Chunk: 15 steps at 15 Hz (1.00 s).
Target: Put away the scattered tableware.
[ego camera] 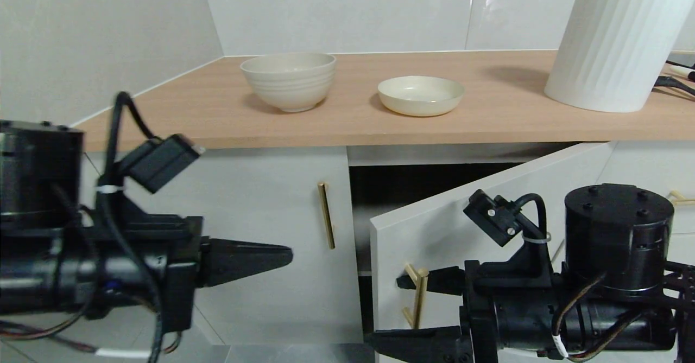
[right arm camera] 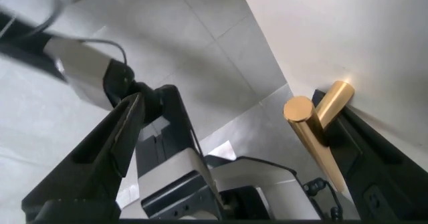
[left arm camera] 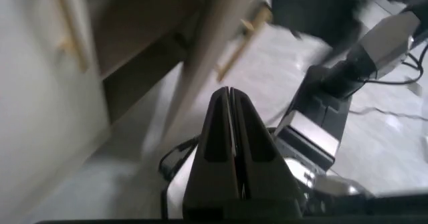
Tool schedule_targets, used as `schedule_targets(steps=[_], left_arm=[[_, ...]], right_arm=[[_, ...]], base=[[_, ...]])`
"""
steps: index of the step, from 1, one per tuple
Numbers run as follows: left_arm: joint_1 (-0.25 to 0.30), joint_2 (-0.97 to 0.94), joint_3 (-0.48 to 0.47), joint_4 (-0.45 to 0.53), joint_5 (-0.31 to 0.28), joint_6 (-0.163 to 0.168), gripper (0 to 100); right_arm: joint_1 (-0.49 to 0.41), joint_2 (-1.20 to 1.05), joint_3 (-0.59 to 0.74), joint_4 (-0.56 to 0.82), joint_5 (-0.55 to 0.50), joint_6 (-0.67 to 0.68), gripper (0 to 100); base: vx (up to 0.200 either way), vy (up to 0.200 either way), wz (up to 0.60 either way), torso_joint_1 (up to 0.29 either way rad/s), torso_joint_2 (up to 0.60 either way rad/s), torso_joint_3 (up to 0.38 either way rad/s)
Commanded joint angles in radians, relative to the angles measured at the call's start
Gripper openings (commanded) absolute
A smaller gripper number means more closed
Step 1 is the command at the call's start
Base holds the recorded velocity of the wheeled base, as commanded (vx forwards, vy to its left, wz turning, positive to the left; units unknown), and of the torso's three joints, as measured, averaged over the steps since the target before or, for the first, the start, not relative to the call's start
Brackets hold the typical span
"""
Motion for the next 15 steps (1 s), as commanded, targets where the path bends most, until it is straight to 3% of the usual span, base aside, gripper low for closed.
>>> schedule_targets(steps=[1, 3, 7, 15], left_arm=[[-0.089, 0.318, -0.101, -0.105, 0.002, -0.031, 0], [-0.13, 0.387, -0.144, -0.111, 0.004, -0.041, 0], [-0.146, 0.445, -0.218, -0.111, 0.007, -0.056, 0], [-0.216, 0.457, -0.245, -0.112, 0.038, -0.056, 0]], right_arm=[[0.0, -0.014, 0.019, 0.007, -0.003, 0.0, 100], [0.0, -0.014, 0.022, 0.007, -0.001, 0.0, 100], [0.0, -0.012, 0.031, 0.007, -0.001, 0.0, 100], [-0.043, -0.029, 0.059, 0.007, -0.007, -0.003, 100]], base=[[0.0, 0.0, 0.0, 0.0, 0.0, 0.0], [0.0, 0.0, 0.0, 0.0, 0.0, 0.0], [0.0, 0.0, 0.0, 0.0, 0.0, 0.0], [0.0, 0.0, 0.0, 0.0, 0.0, 0.0]])
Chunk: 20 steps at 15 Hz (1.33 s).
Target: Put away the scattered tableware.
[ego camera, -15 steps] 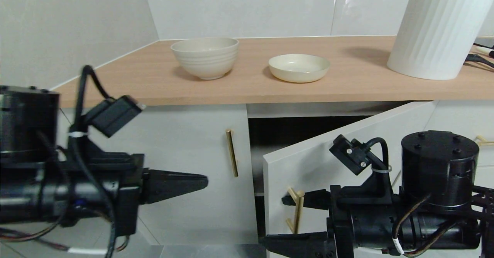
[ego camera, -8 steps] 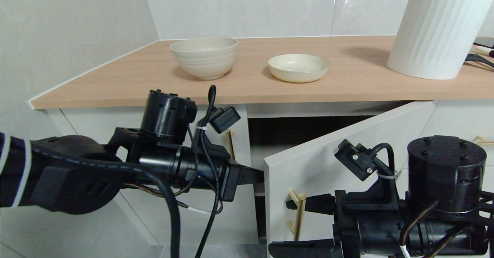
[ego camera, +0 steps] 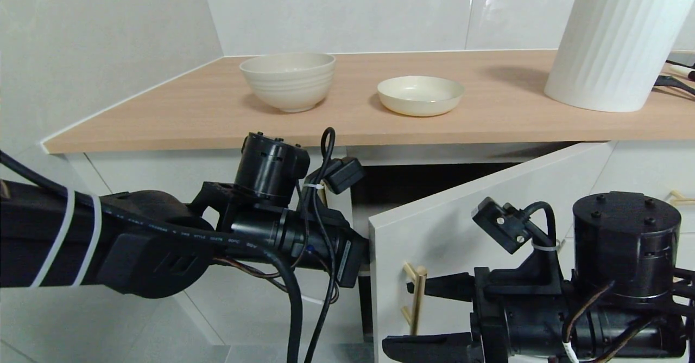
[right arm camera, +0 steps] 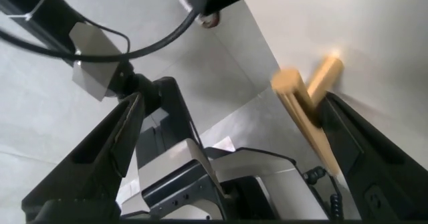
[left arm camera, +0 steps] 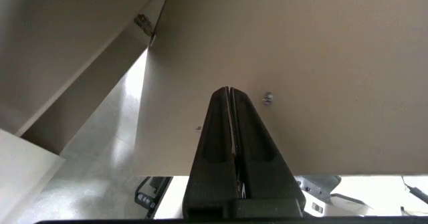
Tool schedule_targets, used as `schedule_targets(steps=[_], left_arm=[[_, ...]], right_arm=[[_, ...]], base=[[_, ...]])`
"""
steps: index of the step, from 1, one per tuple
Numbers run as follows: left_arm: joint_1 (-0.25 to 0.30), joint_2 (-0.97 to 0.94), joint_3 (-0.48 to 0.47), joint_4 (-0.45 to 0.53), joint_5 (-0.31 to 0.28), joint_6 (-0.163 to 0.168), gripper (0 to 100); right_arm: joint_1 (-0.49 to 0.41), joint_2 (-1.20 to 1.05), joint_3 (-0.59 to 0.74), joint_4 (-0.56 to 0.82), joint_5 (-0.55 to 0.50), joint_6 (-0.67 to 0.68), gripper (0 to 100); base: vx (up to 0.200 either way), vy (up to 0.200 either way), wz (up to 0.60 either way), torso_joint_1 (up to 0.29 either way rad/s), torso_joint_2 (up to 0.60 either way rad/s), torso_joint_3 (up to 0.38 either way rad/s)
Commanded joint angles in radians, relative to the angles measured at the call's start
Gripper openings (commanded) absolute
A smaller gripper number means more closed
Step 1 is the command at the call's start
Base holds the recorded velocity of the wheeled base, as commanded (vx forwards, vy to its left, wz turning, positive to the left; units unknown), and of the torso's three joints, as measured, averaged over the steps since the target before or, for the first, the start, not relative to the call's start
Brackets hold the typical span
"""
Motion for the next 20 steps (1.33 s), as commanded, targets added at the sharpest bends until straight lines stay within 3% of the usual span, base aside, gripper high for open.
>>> schedule_targets(steps=[1, 5, 8, 13, 15, 20], left_arm=[[-0.012, -0.005, -0.001, 0.0, -0.001, 0.001, 0], [-0.018, -0.009, -0.001, 0.0, -0.001, 0.001, 0], [-0.018, -0.009, 0.002, 0.0, -0.001, 0.001, 0], [-0.022, -0.029, 0.008, 0.002, 0.001, 0.001, 0], [-0.022, -0.034, 0.013, 0.002, 0.001, 0.0, 0], [-0.026, -0.023, 0.016, 0.003, -0.001, -0.002, 0]], right_arm=[[-0.043, -0.034, 0.036, -0.003, -0.002, -0.001, 100], [-0.15, -0.192, 0.111, 0.002, -0.022, -0.004, 100], [-0.193, -0.309, 0.237, 0.021, -0.131, -0.006, 100], [-0.194, -0.398, 0.3, 0.209, -0.443, -0.115, 100], [-0.194, -0.468, 0.301, 0.284, -0.447, -0.113, 100], [-0.194, -0.467, 0.3, 0.295, -0.444, -0.113, 100]], base=[[0.0, 0.0, 0.0, 0.0, 0.0, 0.0], [0.0, 0.0, 0.0, 0.0, 0.0, 0.0], [0.0, 0.0, 0.0, 0.0, 0.0, 0.0], [0.0, 0.0, 0.0, 0.0, 0.0, 0.0], [0.0, 0.0, 0.0, 0.0, 0.0, 0.0], [0.0, 0.0, 0.0, 0.0, 0.0, 0.0]])
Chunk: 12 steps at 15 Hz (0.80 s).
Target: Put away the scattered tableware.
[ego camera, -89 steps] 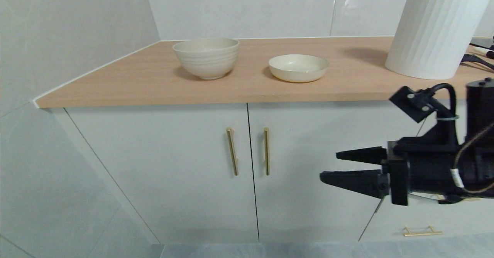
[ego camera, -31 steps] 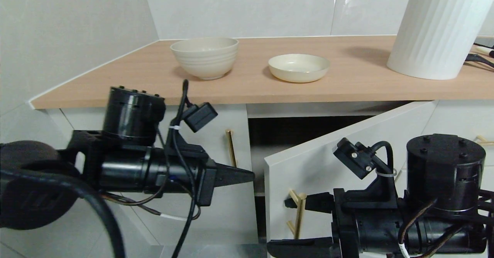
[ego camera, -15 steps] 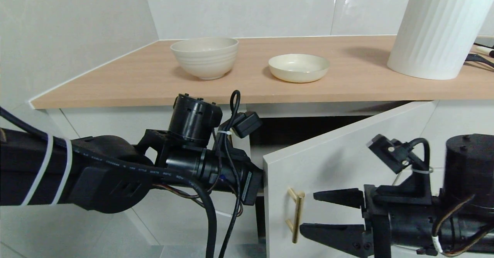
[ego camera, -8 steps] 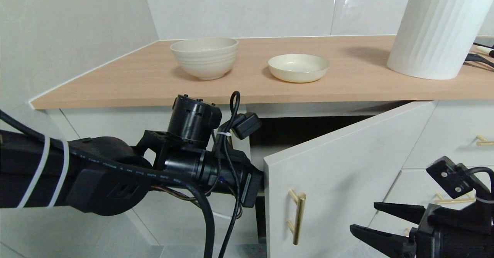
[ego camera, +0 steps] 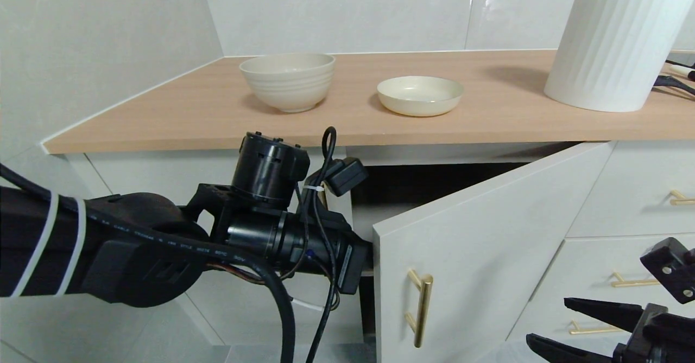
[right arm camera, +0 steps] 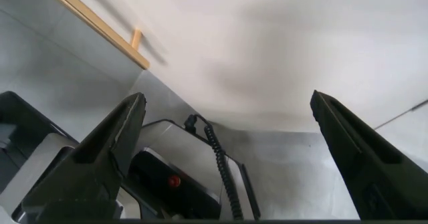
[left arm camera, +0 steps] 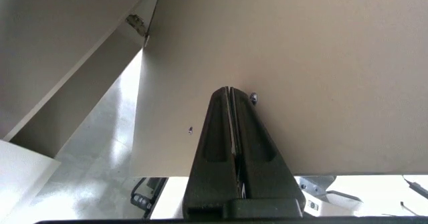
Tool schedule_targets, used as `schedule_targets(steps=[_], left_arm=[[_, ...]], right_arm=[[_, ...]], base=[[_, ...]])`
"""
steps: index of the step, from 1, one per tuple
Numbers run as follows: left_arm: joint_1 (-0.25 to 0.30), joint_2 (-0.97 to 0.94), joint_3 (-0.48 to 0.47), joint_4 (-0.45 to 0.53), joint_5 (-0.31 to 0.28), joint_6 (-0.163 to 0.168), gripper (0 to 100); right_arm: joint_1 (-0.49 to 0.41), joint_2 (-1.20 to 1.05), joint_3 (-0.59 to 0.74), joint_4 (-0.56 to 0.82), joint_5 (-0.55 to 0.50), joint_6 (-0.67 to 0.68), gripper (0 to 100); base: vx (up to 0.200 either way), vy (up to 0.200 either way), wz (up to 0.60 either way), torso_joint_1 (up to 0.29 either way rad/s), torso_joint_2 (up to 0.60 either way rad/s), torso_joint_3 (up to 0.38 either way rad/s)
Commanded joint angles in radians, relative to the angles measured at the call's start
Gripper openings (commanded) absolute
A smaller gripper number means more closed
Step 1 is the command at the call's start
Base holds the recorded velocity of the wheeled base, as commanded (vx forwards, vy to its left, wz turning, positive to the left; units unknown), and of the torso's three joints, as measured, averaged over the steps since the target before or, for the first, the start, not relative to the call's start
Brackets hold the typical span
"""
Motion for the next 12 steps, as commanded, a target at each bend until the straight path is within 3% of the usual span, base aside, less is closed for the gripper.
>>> schedule_targets(steps=[1, 7, 12], left_arm=[[0.0, 0.0, 0.0, -0.001, 0.0, 0.0, 0], [-0.017, 0.04, -0.025, -0.002, 0.0, -0.014, 0], [-0.048, 0.13, -0.068, -0.05, 0.001, -0.026, 0]], right_arm=[[0.0, -0.004, -0.002, -0.001, 0.002, 0.001, 100], [0.0, -0.006, 0.001, 0.001, 0.0, -0.001, 100], [0.0, 0.004, 0.004, 0.001, 0.0, 0.001, 100]], base=[[0.0, 0.0, 0.0, 0.0, 0.0, 0.0], [-0.2, 0.0, 0.0, -0.002, 0.0, 0.002], [0.0, 0.0, 0.0, 0.0, 0.0, 0.0]])
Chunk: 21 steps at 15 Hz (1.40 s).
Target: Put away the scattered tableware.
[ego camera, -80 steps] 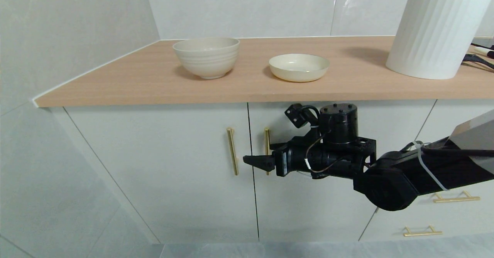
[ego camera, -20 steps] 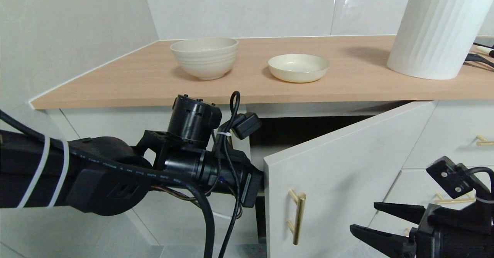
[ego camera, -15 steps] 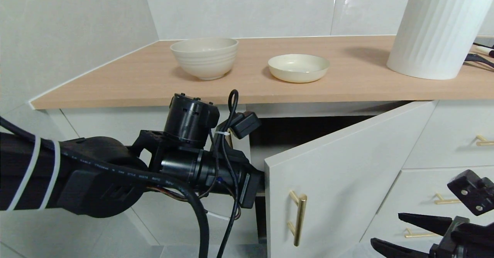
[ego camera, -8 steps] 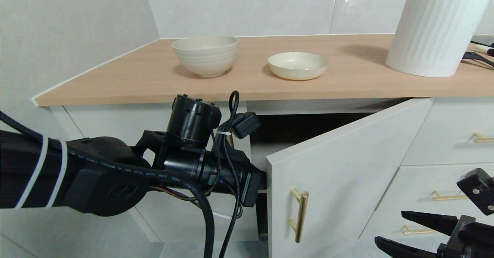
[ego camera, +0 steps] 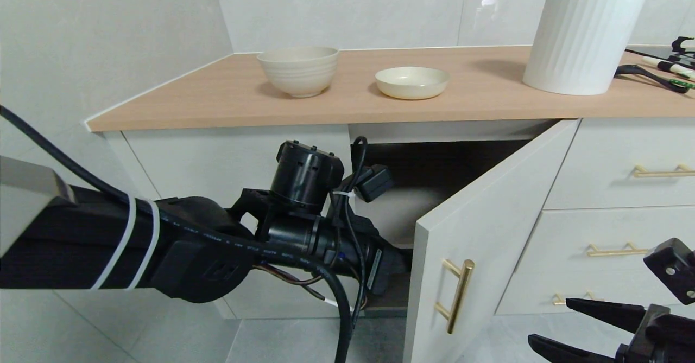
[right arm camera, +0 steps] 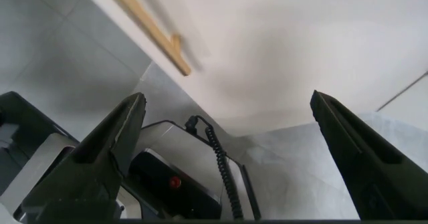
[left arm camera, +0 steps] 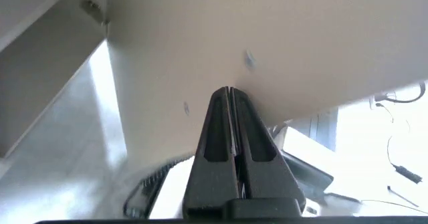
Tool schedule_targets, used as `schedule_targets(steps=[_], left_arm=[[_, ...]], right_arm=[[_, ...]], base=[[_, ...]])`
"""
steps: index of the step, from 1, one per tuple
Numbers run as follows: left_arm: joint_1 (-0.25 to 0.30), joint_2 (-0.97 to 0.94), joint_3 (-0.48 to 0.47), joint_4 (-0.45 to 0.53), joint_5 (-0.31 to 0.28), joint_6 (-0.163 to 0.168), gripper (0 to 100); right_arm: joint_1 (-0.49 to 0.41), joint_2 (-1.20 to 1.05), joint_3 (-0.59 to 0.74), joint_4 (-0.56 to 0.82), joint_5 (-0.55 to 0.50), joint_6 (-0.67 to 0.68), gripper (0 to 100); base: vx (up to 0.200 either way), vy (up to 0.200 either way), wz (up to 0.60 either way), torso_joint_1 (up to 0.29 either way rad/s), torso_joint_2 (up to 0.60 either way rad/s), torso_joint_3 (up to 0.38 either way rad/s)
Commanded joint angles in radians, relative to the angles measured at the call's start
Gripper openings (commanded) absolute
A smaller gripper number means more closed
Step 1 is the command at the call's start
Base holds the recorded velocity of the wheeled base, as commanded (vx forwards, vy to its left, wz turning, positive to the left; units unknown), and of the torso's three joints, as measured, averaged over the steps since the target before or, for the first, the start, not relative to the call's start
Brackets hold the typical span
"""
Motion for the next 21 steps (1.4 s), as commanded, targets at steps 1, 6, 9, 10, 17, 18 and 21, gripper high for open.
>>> schedule_targets(steps=[1, 6, 9, 10, 17, 18, 21], left_arm=[[-0.005, 0.027, -0.006, -0.006, 0.001, -0.02, 0], [-0.016, 0.024, -0.008, -0.006, 0.001, -0.026, 0], [-0.021, 0.036, -0.017, -0.007, 0.001, -0.054, 0], [-0.022, 0.037, -0.019, -0.007, 0.001, -0.054, 0], [-0.056, 0.088, -0.051, -0.007, 0.001, -0.054, 0], [-0.058, 0.09, -0.052, -0.007, 0.001, -0.056, 0], [-0.061, 0.108, -0.065, -0.007, 0.001, -0.072, 0]], right_arm=[[0.001, 0.006, 0.0, -0.002, 0.001, 0.0, 100], [0.001, 0.003, -0.001, -0.002, -0.001, 0.0, 100], [0.001, 0.003, 0.0, -0.002, -0.001, 0.0, 100], [0.001, 0.002, 0.0, -0.002, -0.001, 0.0, 100], [-0.002, -0.097, -0.015, -0.004, -0.002, 0.002, 100], [-0.002, -0.124, -0.029, -0.002, -0.002, 0.002, 100], [-0.002, -0.14, -0.035, -0.001, -0.002, 0.002, 100]], base=[[0.0, 0.0, 0.0, 0.0, 0.0, 0.0], [-0.04, 0.0, 0.0, 0.0, 0.0, 0.0], [-0.2, 0.0, 0.0, 0.01, 0.0, -0.001], [-0.2, 0.0, 0.0, 0.002, 0.0, 0.002], [0.0, 0.0, 0.0, 0.0, 0.0, 0.0], [0.0, 0.0, 0.0, 0.0, 0.0, 0.0], [-0.133, 0.0, 0.0, 0.005, 0.0, 0.006]])
